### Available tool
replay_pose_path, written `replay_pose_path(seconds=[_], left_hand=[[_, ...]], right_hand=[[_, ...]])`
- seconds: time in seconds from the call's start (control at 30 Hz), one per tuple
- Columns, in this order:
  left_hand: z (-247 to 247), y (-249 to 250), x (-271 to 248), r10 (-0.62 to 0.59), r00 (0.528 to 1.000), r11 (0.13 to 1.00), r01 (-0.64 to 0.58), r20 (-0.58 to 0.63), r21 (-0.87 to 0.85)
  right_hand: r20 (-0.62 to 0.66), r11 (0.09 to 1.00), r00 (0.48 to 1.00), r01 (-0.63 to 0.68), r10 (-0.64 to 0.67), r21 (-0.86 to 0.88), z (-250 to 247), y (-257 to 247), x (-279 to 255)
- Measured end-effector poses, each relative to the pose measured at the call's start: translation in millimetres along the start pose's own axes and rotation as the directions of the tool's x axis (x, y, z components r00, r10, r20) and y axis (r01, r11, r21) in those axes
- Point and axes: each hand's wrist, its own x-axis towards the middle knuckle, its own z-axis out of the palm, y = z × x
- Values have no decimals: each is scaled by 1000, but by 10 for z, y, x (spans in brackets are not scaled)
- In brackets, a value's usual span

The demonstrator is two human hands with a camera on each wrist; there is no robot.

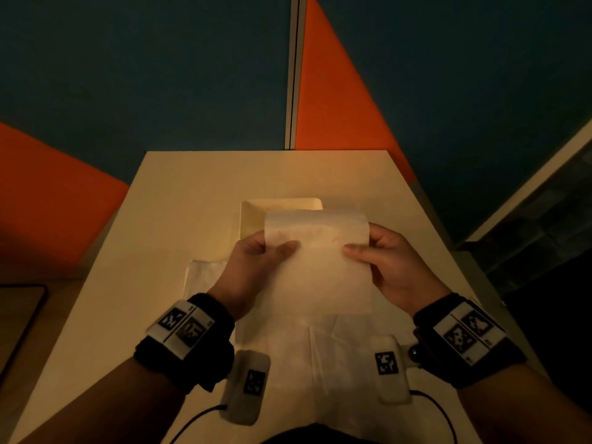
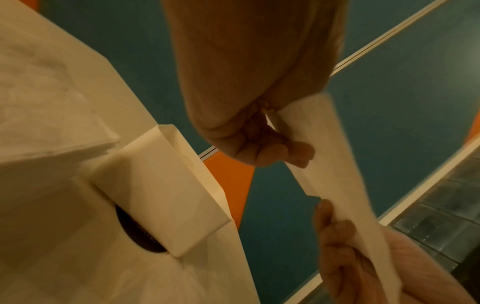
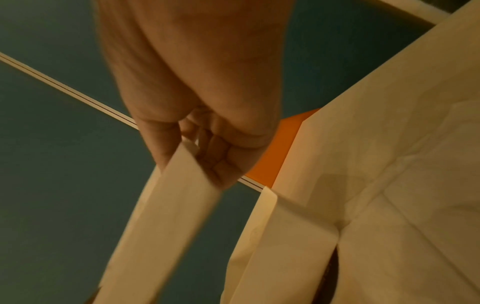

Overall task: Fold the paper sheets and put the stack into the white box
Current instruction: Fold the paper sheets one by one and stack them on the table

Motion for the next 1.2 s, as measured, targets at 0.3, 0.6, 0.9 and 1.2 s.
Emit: replay_pose_path(seconds=[0.3, 0.6, 0.9, 1.2], left_hand=[[-290, 95, 5, -150, 934, 985, 113, 326, 130], [-276, 192, -28, -261, 783, 965, 216, 564, 146], [-589, 78, -53, -115, 987, 978, 133, -116, 160], [-1097, -263, -270, -92, 906, 823, 303, -413, 480]], right_hand=[[-23, 995, 999, 29, -32, -91, -112, 4, -42], [196, 916, 980, 112, -37, -385, 89, -138, -54], [-297, 848, 952, -219, 76, -483, -477, 209, 495], [-204, 470, 950, -296, 237, -832, -653, 907, 628]])
